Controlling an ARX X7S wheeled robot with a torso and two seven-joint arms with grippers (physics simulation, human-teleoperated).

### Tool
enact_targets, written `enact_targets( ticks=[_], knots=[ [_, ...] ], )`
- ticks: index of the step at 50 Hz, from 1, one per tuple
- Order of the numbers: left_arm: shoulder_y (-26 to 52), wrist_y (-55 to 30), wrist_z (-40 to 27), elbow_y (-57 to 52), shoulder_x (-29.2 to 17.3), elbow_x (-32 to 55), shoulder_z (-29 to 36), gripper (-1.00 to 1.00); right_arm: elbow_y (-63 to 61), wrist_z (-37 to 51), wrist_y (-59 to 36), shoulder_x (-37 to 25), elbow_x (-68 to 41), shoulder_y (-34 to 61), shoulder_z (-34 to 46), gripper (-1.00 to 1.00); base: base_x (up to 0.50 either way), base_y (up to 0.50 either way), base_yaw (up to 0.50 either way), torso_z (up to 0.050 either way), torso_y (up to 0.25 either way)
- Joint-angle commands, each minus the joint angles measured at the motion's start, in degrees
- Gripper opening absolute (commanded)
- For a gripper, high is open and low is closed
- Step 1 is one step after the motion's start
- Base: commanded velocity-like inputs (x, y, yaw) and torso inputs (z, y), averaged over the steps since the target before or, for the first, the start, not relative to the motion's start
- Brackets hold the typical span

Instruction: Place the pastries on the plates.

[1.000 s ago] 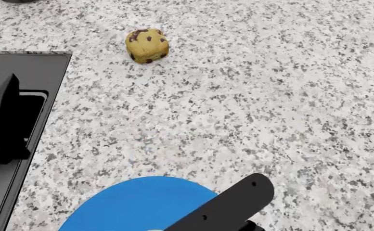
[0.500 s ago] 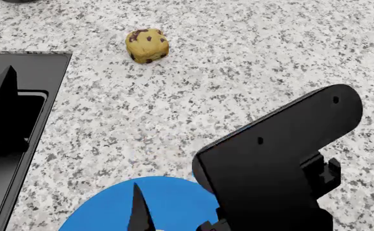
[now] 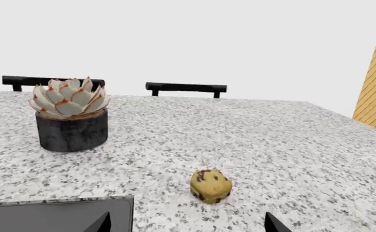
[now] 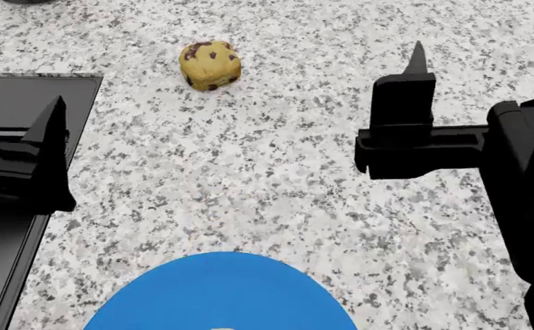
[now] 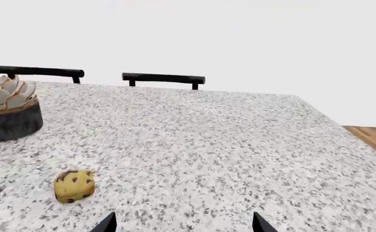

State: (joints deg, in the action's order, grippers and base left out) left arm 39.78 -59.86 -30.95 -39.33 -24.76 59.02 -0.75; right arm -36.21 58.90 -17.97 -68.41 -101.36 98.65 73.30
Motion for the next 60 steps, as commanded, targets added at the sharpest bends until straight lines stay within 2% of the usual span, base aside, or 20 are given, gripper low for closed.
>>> enact_targets(
  ticks=[1, 7, 9, 12, 16, 18, 21, 24, 27, 30, 38, 60],
  knots=[
    [10.1, 3.9, 8.6, 12.0, 2.7, -6.0, 6.8, 1.0, 2.8, -0.6, 1.1, -0.2, 4.1, -1.4, -1.1, 1.0, 0.0, 0.0, 0.0, 0.0, 0.0],
    [25.8, 9.9, 19.5, 39.9, 10.4, -14.0, 15.6, 1.0, 2.2, -0.5, 1.7, -0.7, 4.1, -2.2, -1.1, 1.0, 0.0, 0.0, 0.0, 0.0, 0.0],
    [31.6, 15.2, 24.4, 54.0, 13.7, -18.7, 18.8, 1.0, 2.3, -0.7, 2.5, -1.0, 4.4, -3.0, -0.9, 1.0, 0.0, 0.0, 0.0, 0.0, 0.0],
    [37.2, 21.5, 28.8, 68.8, 16.9, -22.7, 21.0, 1.0, 2.2, -0.7, 3.0, -0.9, 4.8, -3.6, -0.7, 1.0, 0.0, 0.0, 0.0, 0.0, 0.0],
    [47.3, 36.9, 36.8, 101.6, 24.4, -29.7, 25.4, 1.0, 2.1, -0.6, 3.8, -0.8, 5.5, -4.5, -0.6, 1.0, 0.0, 0.0, 0.0, 0.0, 0.0],
    [49.7, 41.5, 35.7, 109.0, 24.7, -18.6, 36.4, 1.0, 2.3, -0.5, 4.4, -0.7, 6.0, -5.0, -0.4, 1.0, 0.0, 0.0, 0.0, 0.0, 0.0],
    [50.5, 45.4, 32.4, 112.0, 24.8, -2.6, 53.3, 1.0, 1.6, -0.3, 4.3, -1.0, 5.6, -4.8, -0.7, 1.0, 0.0, 0.0, 0.0, 0.0, 0.0],
    [51.0, 48.3, 28.9, 111.8, 24.8, 8.2, 67.5, 1.0, 0.8, -0.2, 4.7, -1.5, 5.7, -5.4, -0.6, 1.0, 0.0, 0.0, 0.0, 0.0, 0.0],
    [50.7, 50.6, 26.4, 111.0, 24.8, 17.2, 77.5, 1.0, 0.6, -0.3, 5.1, -1.9, 5.7, -5.8, -0.6, 1.0, 0.0, 0.0, 0.0, 0.0, 0.0],
    [49.9, 51.3, 24.3, 110.0, 24.8, 23.1, 83.7, 1.0, 0.1, -0.2, 5.6, -2.5, 5.7, -6.2, -0.6, 1.0, 0.0, 0.0, 0.0, 0.0, 0.0],
    [49.8, 55.6, 18.4, 112.4, 24.8, 29.0, 88.7, 1.0, -1.1, -0.1, 6.1, -3.6, 5.2, -6.6, -0.9, 1.0, 0.0, 0.0, 0.0, 0.0, 0.0],
    [49.9, 53.4, 20.2, 111.1, 24.8, 29.6, 90.4, 1.0, -1.7, 0.2, 5.7, -3.8, 4.0, -6.7, -1.3, 1.0, 0.0, 0.0, 0.0, 0.0, 0.0]
  ],
)
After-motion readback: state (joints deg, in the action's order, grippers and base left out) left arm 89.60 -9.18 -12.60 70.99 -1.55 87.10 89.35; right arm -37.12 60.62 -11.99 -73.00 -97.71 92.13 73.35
